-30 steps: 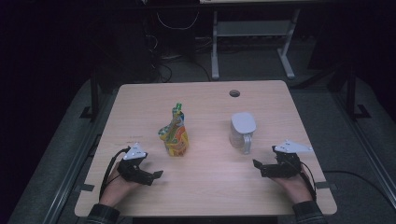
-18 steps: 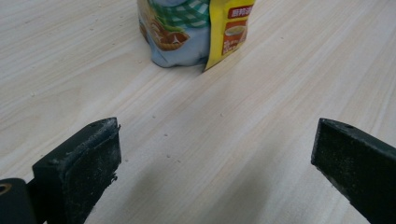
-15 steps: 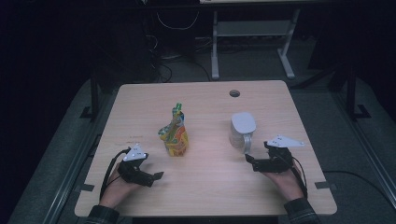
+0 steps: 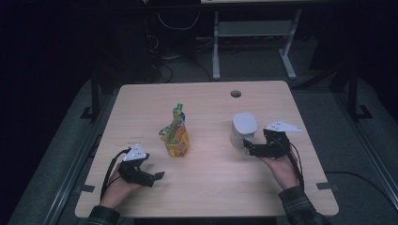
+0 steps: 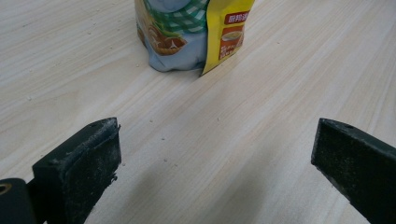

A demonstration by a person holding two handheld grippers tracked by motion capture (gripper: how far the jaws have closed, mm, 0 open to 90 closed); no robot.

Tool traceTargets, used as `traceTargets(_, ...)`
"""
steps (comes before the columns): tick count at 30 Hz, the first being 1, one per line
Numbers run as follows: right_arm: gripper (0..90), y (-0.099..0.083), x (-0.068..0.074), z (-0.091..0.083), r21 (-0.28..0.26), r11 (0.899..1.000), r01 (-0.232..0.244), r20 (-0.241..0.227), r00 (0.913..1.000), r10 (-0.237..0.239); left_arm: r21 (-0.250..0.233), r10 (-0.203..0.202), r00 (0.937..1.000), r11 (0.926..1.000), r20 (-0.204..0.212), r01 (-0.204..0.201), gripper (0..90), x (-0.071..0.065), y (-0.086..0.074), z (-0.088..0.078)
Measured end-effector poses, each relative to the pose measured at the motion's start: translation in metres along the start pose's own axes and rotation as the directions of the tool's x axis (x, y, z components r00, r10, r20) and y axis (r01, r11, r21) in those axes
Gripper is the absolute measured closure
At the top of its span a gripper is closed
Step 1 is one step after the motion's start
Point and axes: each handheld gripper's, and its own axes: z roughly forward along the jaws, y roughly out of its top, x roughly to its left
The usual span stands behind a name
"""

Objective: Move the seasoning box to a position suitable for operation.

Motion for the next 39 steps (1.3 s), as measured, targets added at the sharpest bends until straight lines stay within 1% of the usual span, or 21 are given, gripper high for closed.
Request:
traceTargets(1, 7.8, 0.0, 0.0, 0.0, 0.0, 1.0, 0.0, 0.0, 1.0, 0.0, -0.007, -0.01, 1.0, 0.9999, 0.001, 0.01, 1.2, -0.001, 0.0, 0.0)
traceTargets(3, 7.8, 0.008, 0.002, 0.003, 0.005, 1.0, 0.002, 0.0, 1.0, -0.002, -0.001, -0.002, 1.0, 1.0, 0.001, 0.002, 1.2, 0.0, 0.0, 0.0)
traceTargets(4, 7.8, 0.008, 0.002, 0.003, 0.005, 1.0, 0.002, 0.0, 1.0, -0.002, -0.008, -0.01, 0.9999, 0.9999, 0.001, 0.01, 1.2, 0.0, 0.0, 0.001)
traceTargets(5, 7.7, 0.016, 0.005, 0.004, 0.009, 1.0, 0.006, 0.012, 0.9999, -0.006, -0.011, -0.016, 0.9999, 0.9998, 0.0, 0.016, 1.3, 0.0, -0.001, 0.001)
traceTargets(6, 7.7, 0.016, 0.005, 0.004, 0.009, 1.0, 0.006, 0.012, 0.9999, -0.006, -0.011, -0.016, 0.9999, 0.9998, 0.0, 0.016, 1.2, 0.0, -0.001, 0.001)
traceTargets(8, 6.8, 0.026, 0.006, 0.008, 0.024, 1.0, 0.004, 0.021, 0.9998, -0.004, -0.007, -0.004, 1.0, 1.0, -0.003, 0.004, 1.2, 0.001, -0.001, 0.0)
traceTargets(10, 6.1, 0.029, 0.006, 0.009, 0.033, 0.999, 0.001, 0.025, 0.9997, -0.002, -0.014, -0.011, 0.9999, 0.9998, -0.004, 0.011, 1.3, 0.001, -0.001, 0.0)
traceTargets(12, 5.4, 0.041, 0.008, 0.014, 0.051, 0.999, 0.004, 0.034, 0.9994, -0.006, -0.004, -0.011, 0.9999, 0.9999, -0.003, 0.011, 1.3, 0.001, -0.001, -0.001)
traceTargets(14, 5.3, 0.044, 0.009, 0.015, 0.052, 0.999, 0.008, 0.039, 0.9992, -0.01, -0.005, -0.009, 1.0, 0.9999, -0.004, 0.009, 1.3, 0.001, -0.001, -0.001)
traceTargets(15, 4.9, 0.051, 0.01, 0.019, 0.07, 0.997, 0.018, 0.05, 0.9985, -0.021, -0.005, -0.009, 0.9999, 0.9999, -0.005, 0.009, 1.2, 0.001, -0.001, -0.001)
traceTargets(21, 3.0, 0.065, 0.012, 0.032, 0.114, 0.993, 0.011, 0.068, 0.9975, -0.018, -0.001, -0.01, 0.9999, 1.0, -0.004, 0.01, 1.2, 0.001, -0.001, -0.001)
traceTargets(24, 2.8, 0.066, 0.013, 0.036, 0.13, 0.992, 0.005, 0.076, 0.997, -0.015, -0.001, -0.008, 1.0, 1.0, -0.004, 0.008, 1.2, 0.001, -0.001, -0.001)
traceTargets(25, 2.4, 0.066, 0.014, 0.041, 0.147, 0.989, 0.001, 0.087, 0.9961, -0.014, -0.001, -0.01, 0.9999, 0.9999, -0.005, 0.01, 1.2, 0.001, -0.002, 0.0)
traceTargets(28, 2.3, 0.066, 0.014, 0.045, 0.157, 0.988, -0.003, 0.094, 0.9955, -0.012, 0.005, -0.008, 1.0, 1.0, -0.003, 0.008, 1.2, 0.001, -0.002, 0.0)
traceTargets(29, 2.2, 0.067, 0.014, 0.05, 0.172, 0.985, -0.011, 0.112, 0.9937, -0.009, 0.009, -0.005, 1.0, 0.9999, -0.003, 0.005, 1.3, 0.001, -0.001, 0.0)
traceTargets(30, 2.2, 0.067, 0.014, 0.05, 0.172, 0.985, -0.011, 0.112, 0.9937, -0.009, 0.009, -0.005, 1.0, 0.9999, -0.003, 0.005, 1.2, 0.001, -0.001, 0.0)
traceTargets(31, 2.2, 0.067, 0.015, 0.055, 0.194, 0.981, -0.013, 0.123, 0.9923, -0.012, 0.01, -0.005, 1.0, 0.9999, -0.002, 0.005, 1.3, 0.001, -0.001, 0.0)
traceTargets(32, 2.2, 0.067, 0.015, 0.055, 0.194, 0.981, -0.013, 0.123, 0.9923, -0.012, 0.01, -0.005, 1.0, 0.9999, -0.002, 0.005, 1.2, 0.001, -0.001, 0.0)
traceTargets(33, 2.2, 0.068, 0.016, 0.058, 0.209, 0.978, -0.012, 0.134, 0.9908, -0.016, 0.011, -0.005, 1.0, 0.9999, -0.002, 0.005, 1.3, 0.0, -0.002, 0.0)
traceTargets(34, 2.2, 0.068, 0.016, 0.058, 0.209, 0.978, -0.012, 0.134, 0.9908, -0.016, 0.011, -0.004, 1.0, 0.9999, -0.002, 0.004, 1.3, 0.0, -0.002, 0.0)
traceTargets(39, 3.9, 0.067, 0.017, 0.065, 0.247, 0.969, -0.014, 0.145, 0.9891, -0.023, 0.015, -0.003, 1.0, 0.9999, -0.003, 0.003, 1.2, 0.001, -0.002, 0.0)
